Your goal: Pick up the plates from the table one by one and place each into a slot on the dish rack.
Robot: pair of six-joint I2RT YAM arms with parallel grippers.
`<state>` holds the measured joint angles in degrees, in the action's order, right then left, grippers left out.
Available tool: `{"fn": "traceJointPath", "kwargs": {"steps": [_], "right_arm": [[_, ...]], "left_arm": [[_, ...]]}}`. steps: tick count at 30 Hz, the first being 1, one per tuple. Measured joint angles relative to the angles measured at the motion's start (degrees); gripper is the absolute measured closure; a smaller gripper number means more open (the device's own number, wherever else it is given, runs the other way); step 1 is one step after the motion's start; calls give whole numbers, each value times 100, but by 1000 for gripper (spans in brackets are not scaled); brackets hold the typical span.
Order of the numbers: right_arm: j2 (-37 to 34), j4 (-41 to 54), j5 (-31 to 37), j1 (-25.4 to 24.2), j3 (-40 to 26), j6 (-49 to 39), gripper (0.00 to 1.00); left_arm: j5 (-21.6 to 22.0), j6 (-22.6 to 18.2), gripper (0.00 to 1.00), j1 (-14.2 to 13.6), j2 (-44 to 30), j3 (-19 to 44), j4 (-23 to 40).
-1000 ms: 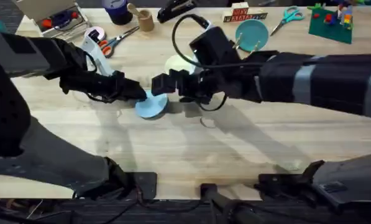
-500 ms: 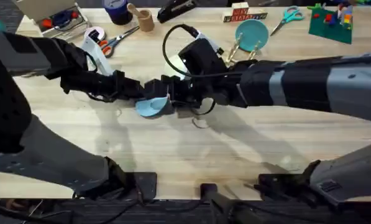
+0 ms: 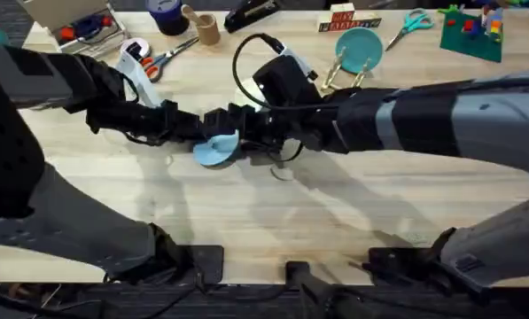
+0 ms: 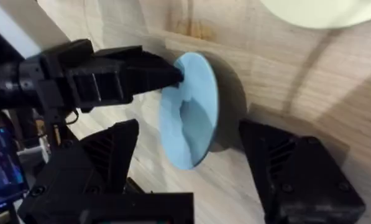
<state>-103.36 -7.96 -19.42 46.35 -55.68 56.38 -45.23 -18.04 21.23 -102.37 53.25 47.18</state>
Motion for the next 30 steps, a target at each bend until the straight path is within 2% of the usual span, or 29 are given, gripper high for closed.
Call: {"fn": "traceJointPath", "kwargs": {"steps": [3,6,9,12,14,23,27,30], "right_arm": [[-76,-168,7,25,0,98,85],[-203,-322,17,84,0,153,264],[-301,-335,44,137,0,226,530],[-357,-331,-39,190,2,337,923],[-305,-390,-51,186,-24,372,962],[-305,-375,-55,179,-26,410,972],[-292,-356,-50,166,-26,329,970],[-123,-7,-11,133,-33,156,970]], "left_arm": [[0,0,960,1,-1,0,-1],[0,0,960,0,-2,0,-2],[0,0,960,1,-2,0,-2],[-9,0,960,12,0,5,12],[-31,0,959,35,0,26,11],[-17,2,959,33,0,51,62],[93,-24,959,11,-4,191,272],[225,-99,959,-38,-70,406,637]]}}
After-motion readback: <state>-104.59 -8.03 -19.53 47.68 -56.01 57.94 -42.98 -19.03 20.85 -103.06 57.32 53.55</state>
